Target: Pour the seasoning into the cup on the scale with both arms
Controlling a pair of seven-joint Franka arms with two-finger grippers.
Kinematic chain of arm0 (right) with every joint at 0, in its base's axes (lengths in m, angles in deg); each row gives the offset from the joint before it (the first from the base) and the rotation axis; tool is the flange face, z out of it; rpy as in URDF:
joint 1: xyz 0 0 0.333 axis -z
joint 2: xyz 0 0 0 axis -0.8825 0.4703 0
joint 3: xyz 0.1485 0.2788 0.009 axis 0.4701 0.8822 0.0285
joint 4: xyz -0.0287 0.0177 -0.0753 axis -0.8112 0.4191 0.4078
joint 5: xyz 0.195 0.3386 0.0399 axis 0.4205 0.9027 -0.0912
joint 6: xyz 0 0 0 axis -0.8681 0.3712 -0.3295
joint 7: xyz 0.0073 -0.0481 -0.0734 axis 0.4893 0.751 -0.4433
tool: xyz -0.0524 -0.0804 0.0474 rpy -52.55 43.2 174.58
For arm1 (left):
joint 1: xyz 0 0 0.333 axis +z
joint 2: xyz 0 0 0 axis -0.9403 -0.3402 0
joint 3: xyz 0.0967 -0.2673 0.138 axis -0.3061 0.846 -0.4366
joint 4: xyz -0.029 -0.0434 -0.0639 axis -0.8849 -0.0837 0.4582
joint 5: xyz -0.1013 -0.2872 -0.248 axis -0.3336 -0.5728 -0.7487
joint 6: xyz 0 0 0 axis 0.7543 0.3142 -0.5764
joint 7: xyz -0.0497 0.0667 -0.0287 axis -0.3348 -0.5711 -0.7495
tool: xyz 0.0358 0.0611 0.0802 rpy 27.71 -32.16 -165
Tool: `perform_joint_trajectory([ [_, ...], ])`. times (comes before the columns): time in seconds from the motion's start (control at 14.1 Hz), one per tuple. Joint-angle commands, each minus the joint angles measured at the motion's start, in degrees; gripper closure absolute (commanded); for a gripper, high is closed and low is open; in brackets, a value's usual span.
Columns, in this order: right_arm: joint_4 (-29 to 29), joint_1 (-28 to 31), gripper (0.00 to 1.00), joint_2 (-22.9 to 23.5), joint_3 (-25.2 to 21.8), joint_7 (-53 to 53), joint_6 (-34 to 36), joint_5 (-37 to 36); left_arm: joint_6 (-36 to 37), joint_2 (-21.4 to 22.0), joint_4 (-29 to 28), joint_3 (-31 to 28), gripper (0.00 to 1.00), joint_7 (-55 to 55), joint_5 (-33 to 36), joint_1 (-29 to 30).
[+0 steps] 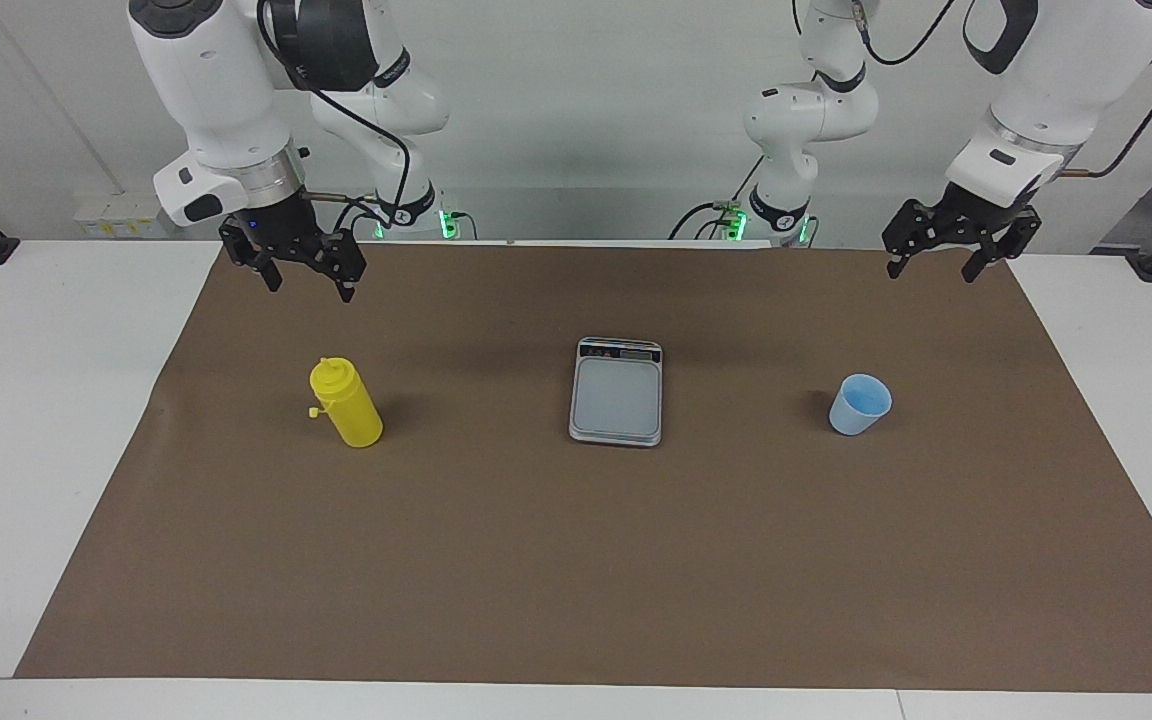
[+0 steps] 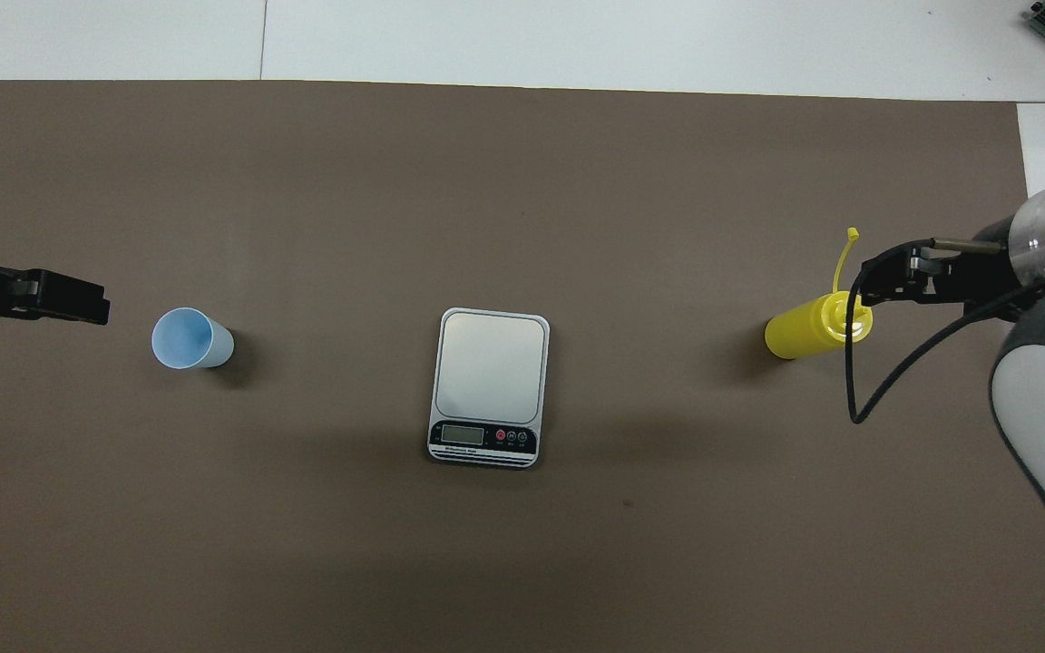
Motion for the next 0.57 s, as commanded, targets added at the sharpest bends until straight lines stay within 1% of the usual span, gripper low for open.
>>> perform_joint_trajectory([
  [0.0,1.12,-0.20,0.00,-1.17,-0.64,1.14,0.37,1.06,0.92,-0.74,1.40,-0.30,0.00,-0.56,-0.67,-0.51],
  [0.5,1.12,-0.20,0.00,-1.09,-0.64,1.14,0.37,1.06,0.30,-0.56,0.87,-0.30,0.00,-0.83,-0.67,-0.34],
])
